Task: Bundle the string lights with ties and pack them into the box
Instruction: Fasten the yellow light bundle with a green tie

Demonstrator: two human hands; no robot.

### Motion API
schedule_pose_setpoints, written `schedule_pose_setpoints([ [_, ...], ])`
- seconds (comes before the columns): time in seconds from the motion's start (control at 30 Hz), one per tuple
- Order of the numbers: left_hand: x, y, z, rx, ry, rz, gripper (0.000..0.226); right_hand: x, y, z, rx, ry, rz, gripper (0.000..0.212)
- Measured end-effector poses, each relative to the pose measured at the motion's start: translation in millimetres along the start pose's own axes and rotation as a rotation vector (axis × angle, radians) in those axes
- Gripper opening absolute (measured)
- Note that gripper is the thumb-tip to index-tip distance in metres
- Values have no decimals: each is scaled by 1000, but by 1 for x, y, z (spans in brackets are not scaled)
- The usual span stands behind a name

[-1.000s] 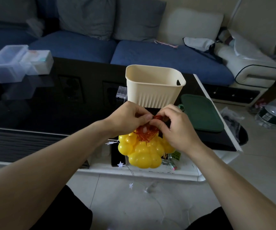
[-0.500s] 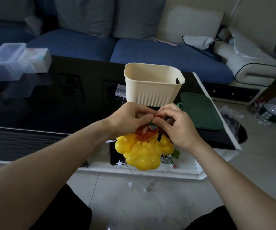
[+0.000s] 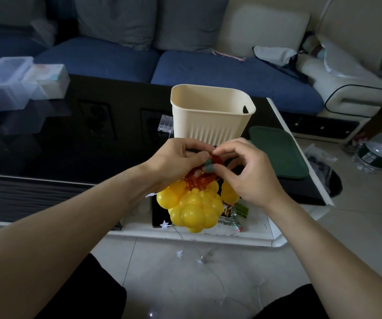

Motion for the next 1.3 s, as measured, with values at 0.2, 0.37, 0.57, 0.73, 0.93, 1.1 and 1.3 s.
schedule_pose_setpoints([
  [0.2,0,2,1,-5,3,58,20,-3,-7,-3,-101,28,43,15],
  [0.37,2,2,2,-23,22,74,17,3,-5,-4,-100,12,8,10],
  [0.57,5,1,4,-38,17,26,16,7,-4,-2,-70,37,42,8],
  [0.73,8,-3,5,-50,-20,-57,14,7,-8,-1,-32,-1,34,6],
  [0.93,8,-6,5,-67,-12,-4,15,3,-4,0,42,-136,8,14],
  [1.1,5,-8,3,-62,25,-18,15,0,-3,0,69,-204,42,29],
  [1.3,6,-7,2,-38,27,-30,14,-4,-8,-2,36,-250,85,36],
])
Point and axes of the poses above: each hand's wrist, its own z-axis away from the middle knuckle, its own x-axis out of the palm, y = z × x, the point moved 4 cm from there along -z, towards the middle knuckle, and after that the axes turned 7 degrees about x, right-handed, at the moved point
